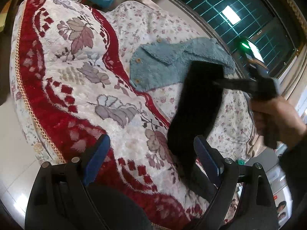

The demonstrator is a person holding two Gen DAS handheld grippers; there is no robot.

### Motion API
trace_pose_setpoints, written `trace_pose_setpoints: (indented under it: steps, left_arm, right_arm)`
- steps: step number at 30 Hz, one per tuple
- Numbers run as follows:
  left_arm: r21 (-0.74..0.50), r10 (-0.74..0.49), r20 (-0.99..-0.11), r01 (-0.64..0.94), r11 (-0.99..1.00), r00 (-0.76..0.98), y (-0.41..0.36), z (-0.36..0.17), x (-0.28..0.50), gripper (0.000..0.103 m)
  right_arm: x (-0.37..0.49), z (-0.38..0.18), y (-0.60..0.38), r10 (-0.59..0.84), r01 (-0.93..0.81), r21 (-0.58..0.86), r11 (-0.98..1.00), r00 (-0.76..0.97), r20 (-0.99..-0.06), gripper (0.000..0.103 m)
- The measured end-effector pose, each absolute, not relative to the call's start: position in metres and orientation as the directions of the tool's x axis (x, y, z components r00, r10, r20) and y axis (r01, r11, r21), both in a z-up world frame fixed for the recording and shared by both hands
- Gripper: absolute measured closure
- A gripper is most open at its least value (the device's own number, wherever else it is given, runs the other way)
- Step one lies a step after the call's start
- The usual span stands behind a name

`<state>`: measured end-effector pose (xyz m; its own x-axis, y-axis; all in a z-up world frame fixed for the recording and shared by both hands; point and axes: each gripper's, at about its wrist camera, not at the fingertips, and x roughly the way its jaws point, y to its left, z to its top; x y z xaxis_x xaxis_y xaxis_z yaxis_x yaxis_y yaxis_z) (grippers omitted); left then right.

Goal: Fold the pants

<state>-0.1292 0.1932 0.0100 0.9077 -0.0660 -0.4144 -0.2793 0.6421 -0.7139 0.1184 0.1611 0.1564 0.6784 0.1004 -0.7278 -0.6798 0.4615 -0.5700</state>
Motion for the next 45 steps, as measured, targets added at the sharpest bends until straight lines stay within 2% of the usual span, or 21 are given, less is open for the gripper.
trace_pose_setpoints:
  steps: [4,6,7,9,11,13,17,21,24,27,29,30,33,34,36,38,40,45]
  left_arm:
    - [-0.726,-0.069,-0.418,-0.287,0.625,0.906,0.198,0.007,-0.13,0.014]
    - [-0.733,-0.068,-0.419,-0.293,0.613,0.905,0.2,0.005,-0.131,0.014]
    - [-0.738,-0.066,-0.419,-0.298,0.606,0.905,0.201,0.005,-0.132,0.014]
    - [-0.745,-0.064,-0.42,-0.303,0.594,0.906,0.203,0.004,-0.133,0.014]
    - [-0.754,-0.045,-0.416,-0.317,0.575,0.908,0.206,0.002,-0.137,0.014]
    - [-0.768,-0.03,-0.407,-0.324,0.553,0.913,0.21,0.001,-0.141,0.014]
    - [-0.784,-0.021,-0.405,-0.336,0.522,0.914,0.213,-0.002,-0.142,0.014]
    - [-0.812,-0.06,-0.394,-0.317,0.491,0.917,0.216,-0.006,-0.135,0.014]
    - [-0.862,-0.199,-0.371,-0.256,0.438,0.907,0.225,-0.008,-0.109,0.014]
    - [-0.926,-0.408,-0.287,-0.141,0.35,0.867,0.229,-0.007,-0.062,0.014]
    - [-0.969,-0.523,-0.2,-0.088,0.231,0.828,0.227,-0.013,-0.032,0.014]
    - [-0.975,-0.555,-0.186,-0.084,0.204,0.811,0.226,-0.016,-0.024,0.014]
    - [-0.963,-0.554,-0.253,-0.153,0.221,0.793,0.222,-0.026,-0.01,0.014]
    - [-0.958,-0.55,-0.272,-0.167,0.234,0.789,0.221,-0.028,-0.008,0.014]
    - [-0.953,-0.559,-0.295,-0.197,0.23,0.775,0.22,-0.033,-0.004,0.014]
    - [-0.946,-0.552,-0.323,-0.241,0.218,0.768,0.22,-0.04,-0.005,0.014]
    - [-0.95,-0.572,-0.311,-0.247,0.189,0.759,0.22,-0.047,-0.006,0.014]
    - [-0.931,-0.562,-0.361,-0.323,0.169,0.745,0.226,-0.061,0.005,0.014]
  right_arm:
    - [0.097,0.103,0.226,0.141,-0.732,-0.522,0.438,0.629,-0.765,0.089]
    - [0.088,0.067,0.253,0.121,-0.775,-0.488,0.401,0.572,-0.811,0.082]
    - [0.08,0.043,0.264,0.108,-0.824,-0.437,0.361,0.502,-0.858,0.062]
    - [0.062,0.013,0.28,0.112,-0.887,-0.362,0.285,0.406,-0.907,0.038]
    - [0.046,0.005,0.283,0.128,-0.911,-0.353,0.214,0.385,-0.914,0.037]
    - [0.049,0.02,0.273,0.185,-0.923,-0.316,0.22,0.357,-0.915,0.037]
    - [0.092,0.08,0.208,0.296,-0.867,-0.245,0.433,0.394,-0.87,0.037]
    - [0.138,0.114,0.075,0.324,-0.715,-0.157,0.681,0.487,-0.811,0.037]
    - [0.151,0.109,-0.047,0.302,-0.548,-0.06,0.835,0.546,-0.782,0.037]
    - [0.14,0.083,-0.165,0.374,-0.38,0.174,0.909,0.554,-0.744,0.037]
    - [0.122,0.057,-0.231,0.414,-0.218,0.357,0.908,0.601,-0.684,0.037]
    - [0.108,0.041,-0.261,0.427,-0.146,0.442,0.885,0.635,-0.645,0.037]
    - [0.088,0.018,-0.298,0.399,-0.028,0.509,0.86,0.658,-0.639,0.039]
    - [0.075,0.019,-0.305,0.394,-0.042,0.525,0.85,0.712,-0.581,0.039]
    - [0.066,0.018,-0.319,0.389,-0.038,0.557,0.83,0.754,-0.529,0.036]
    - [0.066,0.015,-0.324,0.421,-0.043,0.595,0.803,0.747,-0.515,0.036]
    - [0.066,0.015,-0.327,0.422,-0.047,0.591,0.805,0.745,-0.516,0.036]
    - [0.07,0.016,-0.322,0.434,-0.087,0.569,0.818,0.743,-0.51,0.036]
